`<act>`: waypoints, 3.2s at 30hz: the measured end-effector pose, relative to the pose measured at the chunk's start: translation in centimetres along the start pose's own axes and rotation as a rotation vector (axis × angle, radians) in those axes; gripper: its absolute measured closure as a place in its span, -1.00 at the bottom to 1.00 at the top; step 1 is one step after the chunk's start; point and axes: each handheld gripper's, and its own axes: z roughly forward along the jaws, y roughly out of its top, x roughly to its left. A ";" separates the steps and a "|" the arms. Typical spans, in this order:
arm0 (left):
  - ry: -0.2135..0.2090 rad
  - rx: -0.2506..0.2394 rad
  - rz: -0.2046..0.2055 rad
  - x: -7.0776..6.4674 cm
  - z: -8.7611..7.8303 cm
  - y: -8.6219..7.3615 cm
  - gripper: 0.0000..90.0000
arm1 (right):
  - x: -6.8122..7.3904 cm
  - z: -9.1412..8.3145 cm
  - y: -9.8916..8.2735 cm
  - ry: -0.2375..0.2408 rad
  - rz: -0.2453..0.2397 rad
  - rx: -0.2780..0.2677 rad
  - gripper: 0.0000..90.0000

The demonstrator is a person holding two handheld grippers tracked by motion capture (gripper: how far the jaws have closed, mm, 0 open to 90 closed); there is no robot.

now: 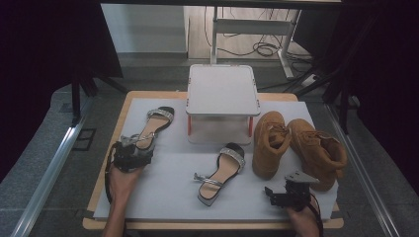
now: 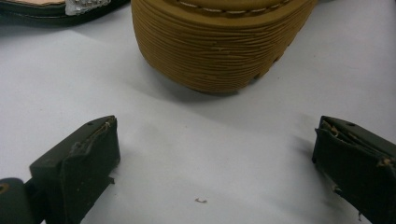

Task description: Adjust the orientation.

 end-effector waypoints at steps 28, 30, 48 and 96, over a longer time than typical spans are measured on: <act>0.077 0.050 -0.050 -0.5 4.0 3.5 -0.24 | 0.0 0.0 0.0 -0.001 0.000 -0.005 -0.97; 0.065 0.051 -0.057 -0.4 4.0 3.5 -0.19 | 0.0 0.0 0.0 0.000 0.000 -0.004 -0.97; 0.049 0.006 -0.044 -0.2 3.5 2.9 -0.13 | 0.0 0.0 -0.1 0.001 -0.002 -0.004 -0.97; -0.125 -0.067 0.072 -3.5 -5.4 -1.8 -0.13 | 0.0 0.0 -0.1 0.000 -0.001 -0.004 -0.97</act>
